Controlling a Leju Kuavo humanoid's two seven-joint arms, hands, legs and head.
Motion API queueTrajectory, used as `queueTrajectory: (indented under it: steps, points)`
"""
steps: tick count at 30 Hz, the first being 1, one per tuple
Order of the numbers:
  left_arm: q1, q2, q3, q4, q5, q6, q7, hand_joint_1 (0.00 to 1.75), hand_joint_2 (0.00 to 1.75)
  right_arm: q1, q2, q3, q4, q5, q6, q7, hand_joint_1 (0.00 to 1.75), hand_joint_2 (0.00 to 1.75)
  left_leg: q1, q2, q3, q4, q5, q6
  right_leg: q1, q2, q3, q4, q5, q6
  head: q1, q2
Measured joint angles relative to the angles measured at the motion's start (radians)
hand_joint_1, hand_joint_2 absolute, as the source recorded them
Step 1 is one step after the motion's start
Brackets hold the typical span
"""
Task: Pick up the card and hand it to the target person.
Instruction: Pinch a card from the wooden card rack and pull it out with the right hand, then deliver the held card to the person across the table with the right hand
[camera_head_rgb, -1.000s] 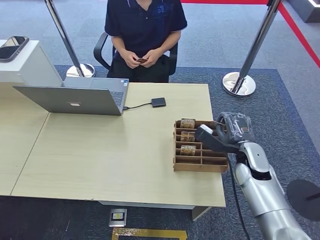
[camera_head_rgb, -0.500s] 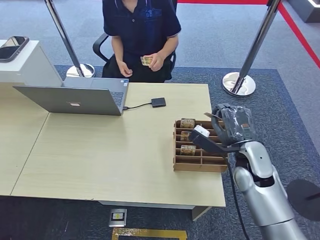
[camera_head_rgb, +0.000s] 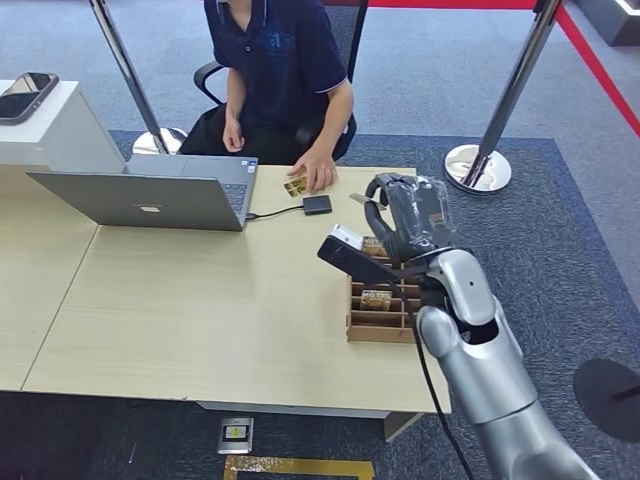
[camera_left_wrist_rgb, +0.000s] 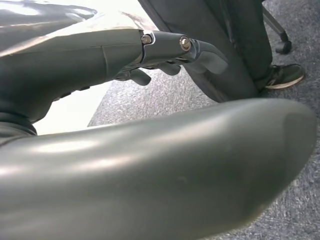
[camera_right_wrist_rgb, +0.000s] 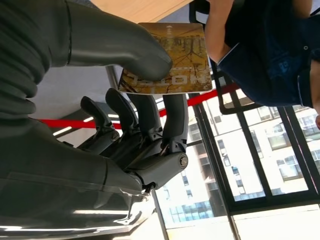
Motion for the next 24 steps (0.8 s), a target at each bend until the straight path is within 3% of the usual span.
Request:
queueTrajectory:
  steps: [12,24]
  points:
    - [-0.002,0.000,-0.014,0.000,-0.027,-0.006,0.004,0.00,0.00,-0.155,0.126,0.010,0.315,0.009,-0.036,0.046,1.57,1.75,0.000,0.000,0.000,0.000,0.000,0.000,0.000,0.000,0.000,0.000,0.000,0.000,0.000,0.000]
    - [-0.002,0.000,-0.023,0.000,-0.038,-0.008,-0.001,0.00,0.00,-0.196,0.171,0.010,0.487,0.021,-0.062,0.046,1.53,1.75,0.000,0.000,0.000,0.000,0.000,0.000,0.000,0.000,0.000,0.000,0.000,0.000,0.000,0.000]
